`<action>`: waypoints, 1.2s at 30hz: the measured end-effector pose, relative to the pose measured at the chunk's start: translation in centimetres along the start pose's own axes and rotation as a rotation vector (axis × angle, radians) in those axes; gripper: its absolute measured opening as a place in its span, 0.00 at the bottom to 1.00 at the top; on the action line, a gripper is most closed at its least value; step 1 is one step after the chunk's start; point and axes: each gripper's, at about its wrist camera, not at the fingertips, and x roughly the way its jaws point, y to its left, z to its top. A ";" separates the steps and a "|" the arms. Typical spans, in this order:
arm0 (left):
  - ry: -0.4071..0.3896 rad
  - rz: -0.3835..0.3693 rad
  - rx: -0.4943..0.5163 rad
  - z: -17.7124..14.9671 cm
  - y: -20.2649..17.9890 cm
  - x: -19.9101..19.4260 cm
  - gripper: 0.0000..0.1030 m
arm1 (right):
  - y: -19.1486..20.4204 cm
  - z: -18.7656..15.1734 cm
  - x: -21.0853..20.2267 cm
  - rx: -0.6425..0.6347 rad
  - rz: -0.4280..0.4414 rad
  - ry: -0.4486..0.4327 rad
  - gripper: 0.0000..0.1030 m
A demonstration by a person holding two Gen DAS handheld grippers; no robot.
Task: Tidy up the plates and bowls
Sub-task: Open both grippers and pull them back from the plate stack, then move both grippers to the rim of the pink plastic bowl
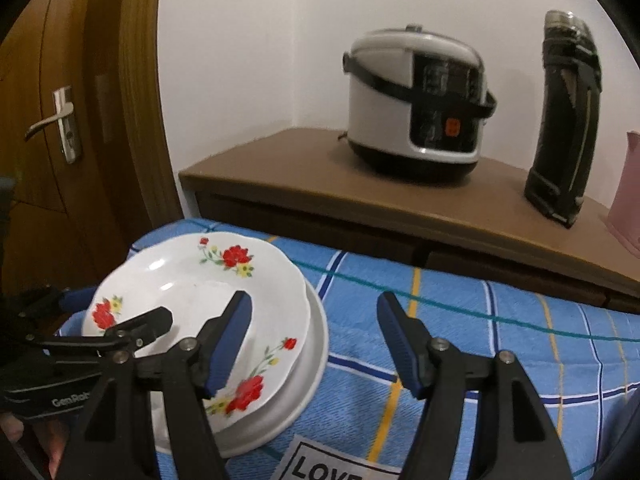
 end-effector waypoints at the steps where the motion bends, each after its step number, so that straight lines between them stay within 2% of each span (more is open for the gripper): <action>1: -0.006 0.000 -0.003 0.0 0.0 -0.1 0.77 | 0.0 -0.1 -0.5 0.003 -0.001 -0.023 0.65; 3: -0.005 0.008 -0.002 0.0 0.0 -0.1 0.77 | -0.1 -0.2 -1.3 0.009 0.002 -0.063 0.69; 5: 0.032 0.018 0.013 -0.1 -0.3 0.5 0.87 | -0.2 -0.2 -2.0 0.012 -0.005 -0.101 0.70; 6: 0.056 0.033 0.029 -0.2 -0.6 0.8 0.87 | -0.1 -0.3 -2.3 0.006 -0.019 -0.111 0.70; 10: 0.041 0.070 0.050 -0.6 -0.9 0.0 0.87 | 0.6 -0.7 -3.5 -0.022 -0.074 -0.063 0.70; 14: 0.000 0.075 -0.015 -1.7 0.5 -2.0 0.87 | 0.9 -0.8 -6.7 -0.020 -0.053 -0.060 0.71; 17: -0.063 0.095 -0.064 -2.6 1.7 -4.2 0.87 | 0.9 -0.9 -9.6 -0.039 -0.020 -0.061 0.71; 21: -0.111 0.128 -0.069 -3.6 1.4 -6.9 0.87 | -0.4 -1.4 -13.5 -0.025 0.008 -0.068 0.71; 25: -0.138 0.050 -0.036 -4.2 -1.5 -9.5 0.87 | -2.4 -3.1 -17.0 -0.011 0.003 -0.076 0.69; 28: -0.138 -0.035 0.043 -4.7 -5.8 -11.0 0.87 | -4.8 -4.7 -19.1 0.019 -0.029 -0.069 0.68; 36: -0.079 -0.255 0.201 -6.9 -16.3 -12.7 0.87 | -13.2 -10.1 -23.3 0.135 -0.186 0.008 0.64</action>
